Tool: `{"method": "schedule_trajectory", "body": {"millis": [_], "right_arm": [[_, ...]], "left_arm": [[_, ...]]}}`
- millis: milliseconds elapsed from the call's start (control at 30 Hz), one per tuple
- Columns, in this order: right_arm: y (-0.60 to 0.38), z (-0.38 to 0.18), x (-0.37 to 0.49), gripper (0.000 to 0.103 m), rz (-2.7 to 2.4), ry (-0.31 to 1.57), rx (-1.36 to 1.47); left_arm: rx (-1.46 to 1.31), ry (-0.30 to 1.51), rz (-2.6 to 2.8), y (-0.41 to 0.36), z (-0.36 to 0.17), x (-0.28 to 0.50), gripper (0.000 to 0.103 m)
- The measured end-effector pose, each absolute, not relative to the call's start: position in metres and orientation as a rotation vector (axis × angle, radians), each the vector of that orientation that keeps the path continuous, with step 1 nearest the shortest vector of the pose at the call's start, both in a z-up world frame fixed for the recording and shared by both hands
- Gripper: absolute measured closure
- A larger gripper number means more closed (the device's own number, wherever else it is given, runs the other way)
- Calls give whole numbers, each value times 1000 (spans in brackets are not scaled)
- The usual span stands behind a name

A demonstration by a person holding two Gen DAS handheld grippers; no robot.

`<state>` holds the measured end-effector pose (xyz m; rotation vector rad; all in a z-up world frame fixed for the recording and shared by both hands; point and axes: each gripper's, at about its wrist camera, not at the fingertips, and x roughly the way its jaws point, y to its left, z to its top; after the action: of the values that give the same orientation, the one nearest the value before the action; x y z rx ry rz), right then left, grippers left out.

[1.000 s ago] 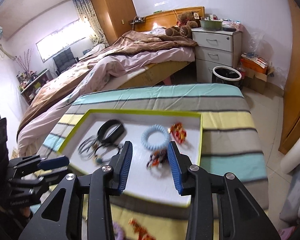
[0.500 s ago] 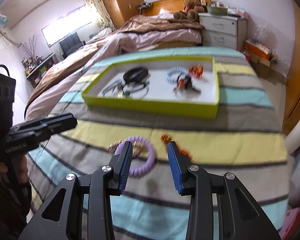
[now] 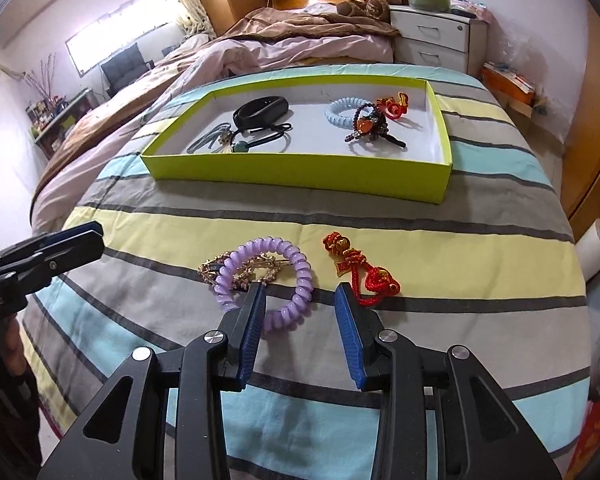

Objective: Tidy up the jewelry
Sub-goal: 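Move the left tool to the gold chain brooch while the right tool grasps the purple coil, then grasp the gold chain brooch with the left tool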

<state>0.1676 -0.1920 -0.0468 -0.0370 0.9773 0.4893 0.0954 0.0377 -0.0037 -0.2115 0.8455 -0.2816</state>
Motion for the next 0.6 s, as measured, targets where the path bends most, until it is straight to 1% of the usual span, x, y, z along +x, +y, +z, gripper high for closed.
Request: {"method": "schedule_trajectory", "body": {"millis": [33,67,167,200,233,267,433,600], "right_arm": [[-191,-47,168,67,480,980,-42],[-190,-47,169,72,472,978,-49],[-187,-47,168,81,459,979,-69],[-186,-47,168,82,451,978,-77],[-186,-47,168,86,446,978,-81],[-187,-47,168,92,443,977,-81],[-193,-44,165,93,433,962,-67],[-207,-35,161,94,439,934,8]], "left_arm": [[-212,844,-283,38,-4,95,67],[-214,843,-287,37,-3,94,67],[-209,845,-293,36,-5,94,67],[-204,847,-296,35,-5,94,67],[-203,850,-297,35,-6,94,67],[-201,853,-297,34,-6,94,67],[-177,861,-319,25,-7,97,67],[-126,875,-359,7,-7,108,67]]}}
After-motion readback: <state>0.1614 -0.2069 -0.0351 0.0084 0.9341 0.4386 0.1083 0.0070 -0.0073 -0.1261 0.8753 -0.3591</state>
